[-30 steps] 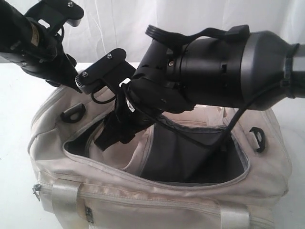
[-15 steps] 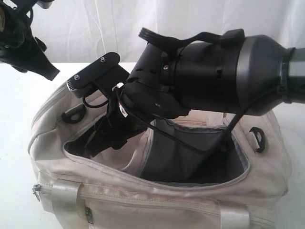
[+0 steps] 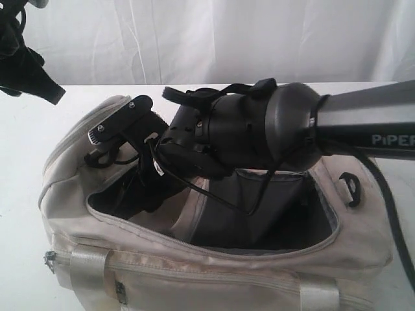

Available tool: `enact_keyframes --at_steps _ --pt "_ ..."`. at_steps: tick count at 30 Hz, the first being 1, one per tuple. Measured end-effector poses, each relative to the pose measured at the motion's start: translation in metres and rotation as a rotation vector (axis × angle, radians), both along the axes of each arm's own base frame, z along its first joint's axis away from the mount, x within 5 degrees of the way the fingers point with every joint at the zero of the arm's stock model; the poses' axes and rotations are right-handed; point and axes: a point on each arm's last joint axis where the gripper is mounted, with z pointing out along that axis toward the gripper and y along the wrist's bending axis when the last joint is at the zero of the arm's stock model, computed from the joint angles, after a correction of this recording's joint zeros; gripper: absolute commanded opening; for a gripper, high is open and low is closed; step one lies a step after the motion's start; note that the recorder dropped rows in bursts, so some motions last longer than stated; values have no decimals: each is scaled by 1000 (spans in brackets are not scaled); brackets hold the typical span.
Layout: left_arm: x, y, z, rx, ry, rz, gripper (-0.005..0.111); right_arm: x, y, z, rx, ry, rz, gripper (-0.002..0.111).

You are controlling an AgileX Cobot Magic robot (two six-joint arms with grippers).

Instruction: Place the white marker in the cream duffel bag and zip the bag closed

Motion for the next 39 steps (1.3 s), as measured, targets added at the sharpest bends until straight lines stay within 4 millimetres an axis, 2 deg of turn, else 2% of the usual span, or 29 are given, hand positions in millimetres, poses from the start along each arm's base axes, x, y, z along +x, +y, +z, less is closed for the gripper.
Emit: enact_keyframes --at_steps 5,14,17,20,24,33,39 --pt "0 0 0 -1 0 1 51 2 3 -1 29 -12 11 52" --pt "0 0 0 -1 3 6 51 7 3 -21 -23 22 -4 51" --pt "0 0 0 -1 3 6 51 13 -2 -24 -31 27 -22 38" --pt "0 0 0 -1 3 6 51 16 -4 -24 -33 25 -30 20" --pt "0 0 0 -2 4 6 51 17 -6 -23 -34 21 -32 11" --pt "-1 0 -1 -8 7 6 51 12 -15 10 -6 -20 -47 5" --pt "0 -6 -2 -76 12 -18 51 6 -26 32 -7 -30 -73 3"
